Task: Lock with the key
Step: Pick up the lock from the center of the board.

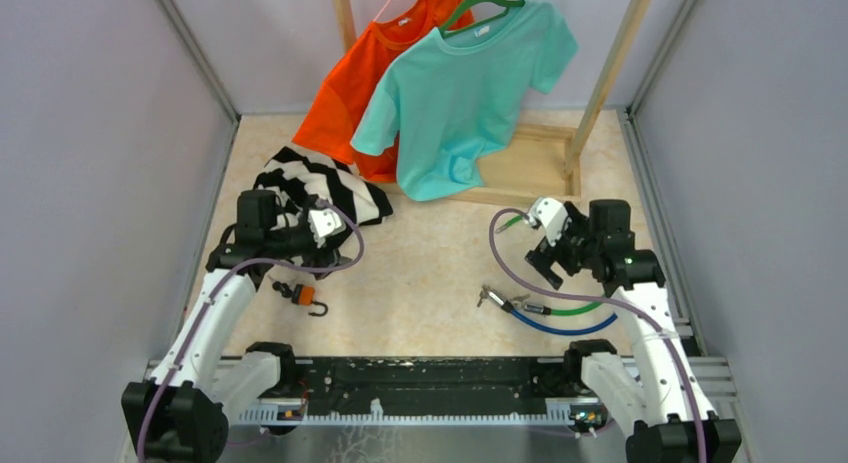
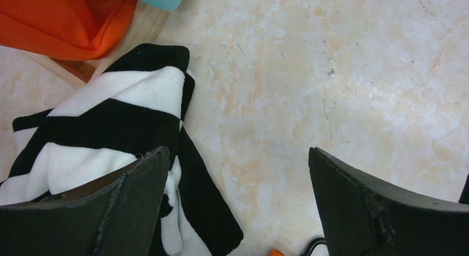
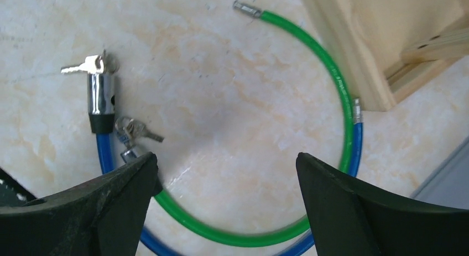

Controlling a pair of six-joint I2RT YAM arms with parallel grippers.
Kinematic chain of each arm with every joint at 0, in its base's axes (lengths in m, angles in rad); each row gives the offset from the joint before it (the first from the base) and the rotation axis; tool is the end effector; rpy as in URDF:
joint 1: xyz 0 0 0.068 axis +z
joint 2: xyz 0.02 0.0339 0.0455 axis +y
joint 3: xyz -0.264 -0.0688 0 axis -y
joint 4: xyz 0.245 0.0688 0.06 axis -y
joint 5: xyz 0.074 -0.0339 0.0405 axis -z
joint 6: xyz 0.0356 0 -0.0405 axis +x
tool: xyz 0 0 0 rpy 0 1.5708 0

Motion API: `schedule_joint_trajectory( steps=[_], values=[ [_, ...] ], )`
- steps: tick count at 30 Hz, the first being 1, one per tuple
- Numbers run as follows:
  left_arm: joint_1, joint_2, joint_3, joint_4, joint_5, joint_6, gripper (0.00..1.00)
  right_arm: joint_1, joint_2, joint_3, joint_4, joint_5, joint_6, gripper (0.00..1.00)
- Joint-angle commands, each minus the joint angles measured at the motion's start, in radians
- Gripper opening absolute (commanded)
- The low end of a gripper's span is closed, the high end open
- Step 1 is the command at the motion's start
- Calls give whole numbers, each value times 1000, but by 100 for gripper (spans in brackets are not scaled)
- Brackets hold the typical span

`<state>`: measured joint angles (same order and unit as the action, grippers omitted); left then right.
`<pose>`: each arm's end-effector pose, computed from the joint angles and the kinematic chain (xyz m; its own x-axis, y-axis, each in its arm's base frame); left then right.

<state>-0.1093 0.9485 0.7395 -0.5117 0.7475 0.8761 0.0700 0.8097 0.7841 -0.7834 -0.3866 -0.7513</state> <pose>0.1897 -0.0452 0.2698 0.0316 0.5633 -0.8256 0.8802 0.3757 0.2900 0.1569 0.0245 0.2810 -0.3061 -0.6552 -0.6906 -0.7298 0.6274 -0.2718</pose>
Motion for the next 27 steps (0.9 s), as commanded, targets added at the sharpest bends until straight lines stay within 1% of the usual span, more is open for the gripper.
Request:
schedule_joint_trajectory(
  steps=[1, 4, 5, 9, 13, 18, 22, 27],
  values=[
    [-2, 26, 21, -2, 65, 12, 99, 16, 43, -33, -115, -36, -138, 92],
    [-8, 52, 12, 58, 91, -51, 99, 32, 75, -72, -127, -20, -169, 84],
    [-13, 59, 9, 78, 95, -67, 99, 36, 82, -87, -126, -17, -177, 83],
    [-34, 84, -9, 148, 92, -108, 99, 60, 98, -159, -103, -21, -197, 82],
    [-60, 100, -25, 187, 70, -126, 99, 82, 114, -239, -34, 8, -198, 80],
    [-113, 109, -43, 224, 27, -142, 99, 87, 175, -253, 17, 8, -206, 74],
    [-165, 115, -56, 253, -15, -150, 99, 108, 228, -268, 64, 17, -199, 66],
    [-185, 132, -60, 280, -37, -151, 99, 139, 266, -274, 91, 15, -188, 59]
  ],
)
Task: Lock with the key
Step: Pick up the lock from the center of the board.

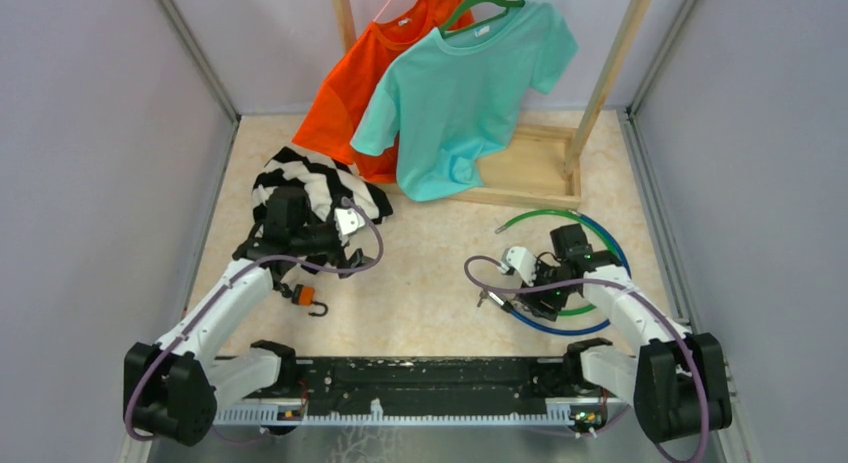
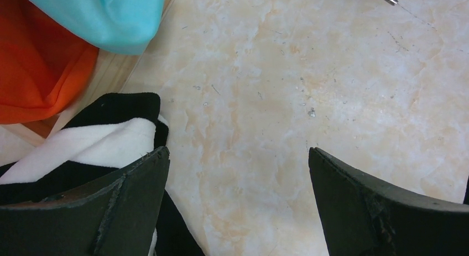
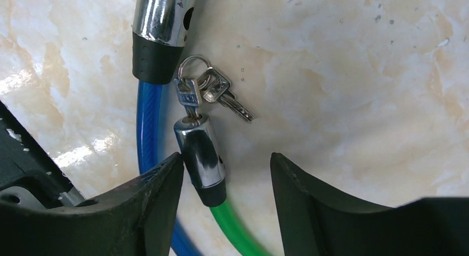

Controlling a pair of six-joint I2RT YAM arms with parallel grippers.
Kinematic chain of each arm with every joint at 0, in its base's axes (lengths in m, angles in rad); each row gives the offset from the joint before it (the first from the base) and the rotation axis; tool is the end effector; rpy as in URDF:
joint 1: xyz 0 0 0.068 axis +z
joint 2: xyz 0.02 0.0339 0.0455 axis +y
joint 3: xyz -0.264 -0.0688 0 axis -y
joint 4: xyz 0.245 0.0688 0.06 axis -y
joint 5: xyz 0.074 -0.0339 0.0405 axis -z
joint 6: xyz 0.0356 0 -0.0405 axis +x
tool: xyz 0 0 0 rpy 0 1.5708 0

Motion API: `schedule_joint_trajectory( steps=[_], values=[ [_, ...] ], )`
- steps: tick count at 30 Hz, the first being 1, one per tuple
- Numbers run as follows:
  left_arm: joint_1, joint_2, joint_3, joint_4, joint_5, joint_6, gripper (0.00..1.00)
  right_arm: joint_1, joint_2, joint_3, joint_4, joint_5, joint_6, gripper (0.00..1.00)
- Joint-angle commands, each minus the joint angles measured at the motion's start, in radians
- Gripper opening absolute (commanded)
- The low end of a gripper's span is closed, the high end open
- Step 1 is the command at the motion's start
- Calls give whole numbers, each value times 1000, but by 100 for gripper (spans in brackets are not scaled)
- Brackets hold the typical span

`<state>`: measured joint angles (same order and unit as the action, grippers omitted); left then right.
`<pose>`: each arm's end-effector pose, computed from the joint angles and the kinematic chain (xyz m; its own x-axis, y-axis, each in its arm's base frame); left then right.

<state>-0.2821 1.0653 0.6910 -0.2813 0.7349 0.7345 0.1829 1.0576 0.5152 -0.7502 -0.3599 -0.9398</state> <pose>0.2063 -0.0847 0.2495 0.0460 0.5044 -0.8623 0.9246 0.3053 0.2279 0.1557 0.0416 0.1652 -0.3436 -0.8321 -0.4354 -0.9200 0.3914 -0.0220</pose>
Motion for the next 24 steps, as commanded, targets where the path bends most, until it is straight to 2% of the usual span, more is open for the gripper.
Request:
schedule_joint_trajectory(
  steps=[1, 3, 9, 13, 16, 21, 24],
  values=[
    [-12, 17, -12, 54, -28, -9, 99, 31, 24, -4, 62, -14, 3, 57],
    [-14, 23, -11, 68, -31, -6, 99, 39, 36, 1, 72, -21, 13, 50],
    [-14, 77, 44, 129, -25, -58, 100, 49, 82, 119, 83, -120, 115, 22],
    [-15, 128, 120, 155, 1, -159, 99, 84, 109, 241, 121, -171, 252, 17],
    [-32, 155, 140, 238, -12, -296, 99, 140, 114, 316, 224, -158, 409, 13],
    [-114, 244, 274, 200, -68, -477, 99, 172, 171, 430, 409, -211, 672, 8],
    [-146, 302, 358, 235, -74, -670, 99, 175, 219, 485, 514, -247, 774, 7]
  ],
)
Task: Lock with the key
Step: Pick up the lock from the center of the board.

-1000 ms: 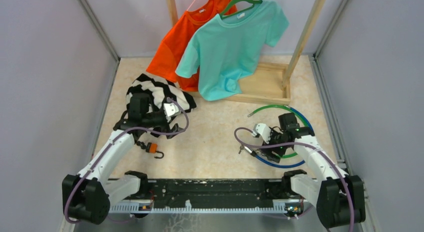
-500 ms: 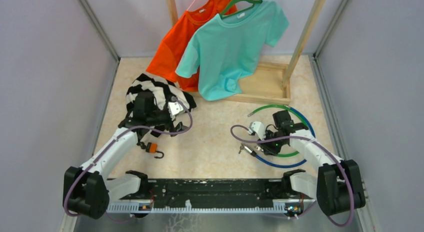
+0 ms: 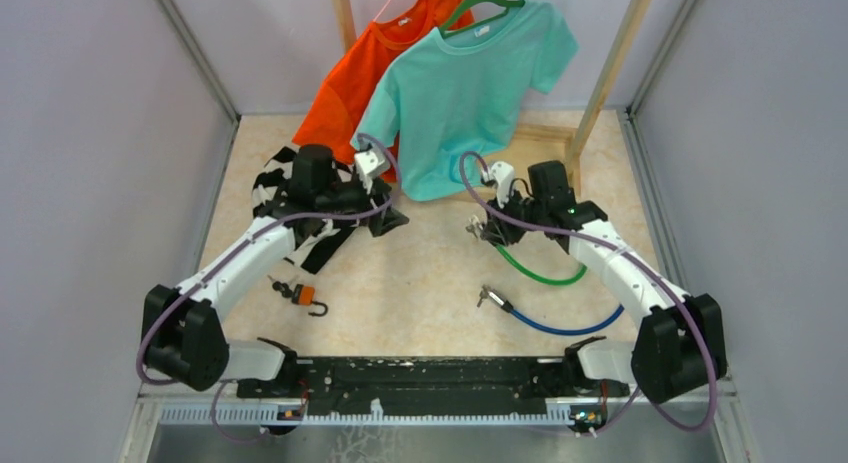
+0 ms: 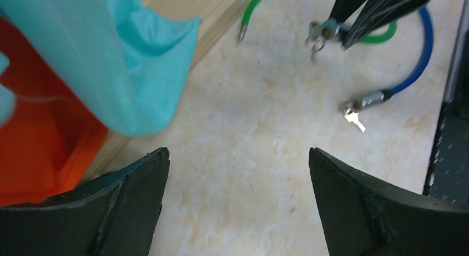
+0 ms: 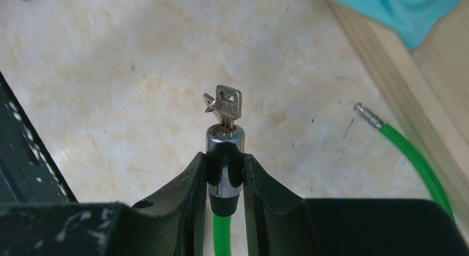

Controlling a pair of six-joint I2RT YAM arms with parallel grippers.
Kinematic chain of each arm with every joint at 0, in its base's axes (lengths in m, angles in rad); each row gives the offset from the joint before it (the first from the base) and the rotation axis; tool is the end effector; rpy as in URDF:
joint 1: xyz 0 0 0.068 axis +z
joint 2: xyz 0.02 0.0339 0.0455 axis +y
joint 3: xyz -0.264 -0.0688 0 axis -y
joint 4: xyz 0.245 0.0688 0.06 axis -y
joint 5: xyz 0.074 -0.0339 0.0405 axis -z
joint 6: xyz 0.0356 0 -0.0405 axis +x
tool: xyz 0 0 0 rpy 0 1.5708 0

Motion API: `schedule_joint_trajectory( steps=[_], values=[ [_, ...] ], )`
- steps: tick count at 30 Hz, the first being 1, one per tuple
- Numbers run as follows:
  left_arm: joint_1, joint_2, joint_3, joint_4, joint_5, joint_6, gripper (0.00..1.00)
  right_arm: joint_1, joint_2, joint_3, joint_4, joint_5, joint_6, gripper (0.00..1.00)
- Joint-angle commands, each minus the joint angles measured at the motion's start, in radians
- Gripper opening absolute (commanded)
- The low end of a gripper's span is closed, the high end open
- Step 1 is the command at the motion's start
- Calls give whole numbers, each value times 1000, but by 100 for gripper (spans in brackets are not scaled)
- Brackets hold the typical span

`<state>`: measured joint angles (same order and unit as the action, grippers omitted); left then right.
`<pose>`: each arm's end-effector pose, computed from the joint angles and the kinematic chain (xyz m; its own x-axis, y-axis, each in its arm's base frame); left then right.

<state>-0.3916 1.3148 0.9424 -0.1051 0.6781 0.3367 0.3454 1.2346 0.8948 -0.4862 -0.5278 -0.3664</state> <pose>0.2628 -0.1327 0.2889 -0.1326 0.3331 -0.9335 0.9069 0.4207 0.0213 0.2338 0.1032 0.2606 -0.4260 -0.4822 -0.7655 -0.8208 0.5618 0.1029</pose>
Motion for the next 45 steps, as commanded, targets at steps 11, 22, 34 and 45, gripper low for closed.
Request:
schedule_joint_trajectory(
  steps=[11, 22, 34, 45],
  values=[
    [-136, 283, 397, 39, -75, -764, 94, 14, 53, 128, 519, -169, 413, 5],
    [-194, 380, 395, 77, 5, -979, 77, 21, 31, 88, 549, -190, 428, 5],
    [-196, 393, 324, 169, 61, -1092, 46, 21, 24, 50, 569, -204, 407, 5],
    [-194, 411, 292, 219, 78, -1140, 42, 21, 14, 24, 600, -252, 399, 5]
  ],
)
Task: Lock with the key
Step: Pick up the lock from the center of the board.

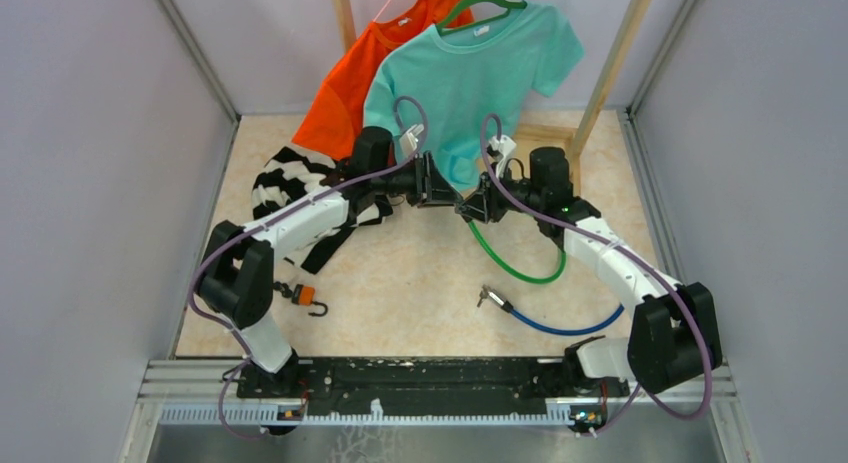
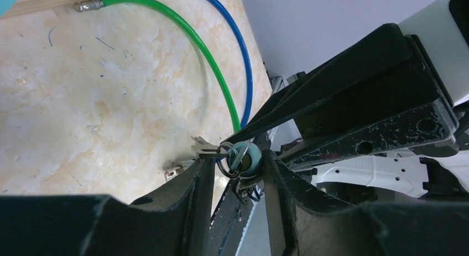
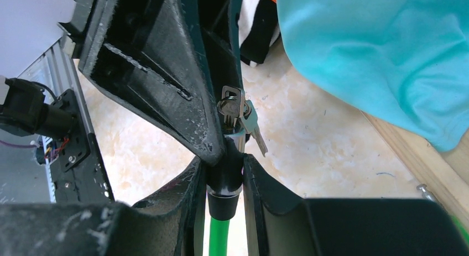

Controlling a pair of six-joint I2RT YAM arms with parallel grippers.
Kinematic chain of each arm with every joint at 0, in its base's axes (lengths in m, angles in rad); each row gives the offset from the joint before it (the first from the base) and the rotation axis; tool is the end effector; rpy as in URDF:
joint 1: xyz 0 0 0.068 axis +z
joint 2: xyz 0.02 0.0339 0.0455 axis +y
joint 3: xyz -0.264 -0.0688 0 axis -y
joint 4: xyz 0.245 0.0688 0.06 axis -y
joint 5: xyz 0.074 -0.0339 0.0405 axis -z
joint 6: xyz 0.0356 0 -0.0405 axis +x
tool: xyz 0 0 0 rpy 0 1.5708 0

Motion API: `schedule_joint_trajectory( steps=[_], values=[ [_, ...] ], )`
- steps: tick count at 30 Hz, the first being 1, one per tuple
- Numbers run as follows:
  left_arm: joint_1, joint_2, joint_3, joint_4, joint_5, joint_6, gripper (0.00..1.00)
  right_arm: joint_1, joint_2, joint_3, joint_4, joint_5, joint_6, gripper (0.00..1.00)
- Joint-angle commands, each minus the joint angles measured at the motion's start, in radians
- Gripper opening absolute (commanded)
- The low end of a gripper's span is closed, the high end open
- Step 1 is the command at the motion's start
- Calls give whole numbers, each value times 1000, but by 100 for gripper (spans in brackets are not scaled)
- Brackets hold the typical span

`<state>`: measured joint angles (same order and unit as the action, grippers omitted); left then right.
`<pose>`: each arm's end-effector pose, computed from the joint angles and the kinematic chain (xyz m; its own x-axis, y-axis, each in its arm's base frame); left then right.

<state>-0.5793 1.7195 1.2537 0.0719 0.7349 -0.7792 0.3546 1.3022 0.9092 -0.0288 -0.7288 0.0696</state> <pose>0.3197 -0.2377 0.2796 -0.8780 -0.0486 -0.4762 0.4319 0.3482 -0.8320 0.2646 0.1233 0.2885 -0.4406 -0.1078 -0.8912 -0.8001 0.4973 0.3354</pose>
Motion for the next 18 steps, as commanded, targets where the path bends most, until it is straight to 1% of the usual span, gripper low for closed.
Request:
schedule_joint_trajectory(
  steps=[1, 6, 8, 10, 12, 14, 16, 18],
  values=[
    [-7, 6, -24, 46, 22, -27, 41, 12, -55, 6, 148, -57, -34, 5],
    [-7, 5, -51, 85, 35, -57, 34, 12, -55, -3, 162, -42, -23, 5],
    [-7, 6, -62, 111, 46, -61, 26, 12, -54, -1, 165, -35, -15, 5],
    [-7, 3, -70, 135, 57, -58, 12, 12, -53, 2, 158, -19, -15, 8],
    [-5, -3, -71, 143, 58, -42, 0, 12, -55, 2, 140, 4, -23, 16],
    [-1, -11, -70, 145, 60, -20, 0, 12, -60, 1, 113, 26, -41, 27],
    [7, -20, -67, 153, 67, -2, 0, 12, -70, -5, 80, 45, -71, 43],
    [18, -30, -60, 161, 79, 22, 0, 12, -82, -13, 47, 55, -107, 54]
  ],
)
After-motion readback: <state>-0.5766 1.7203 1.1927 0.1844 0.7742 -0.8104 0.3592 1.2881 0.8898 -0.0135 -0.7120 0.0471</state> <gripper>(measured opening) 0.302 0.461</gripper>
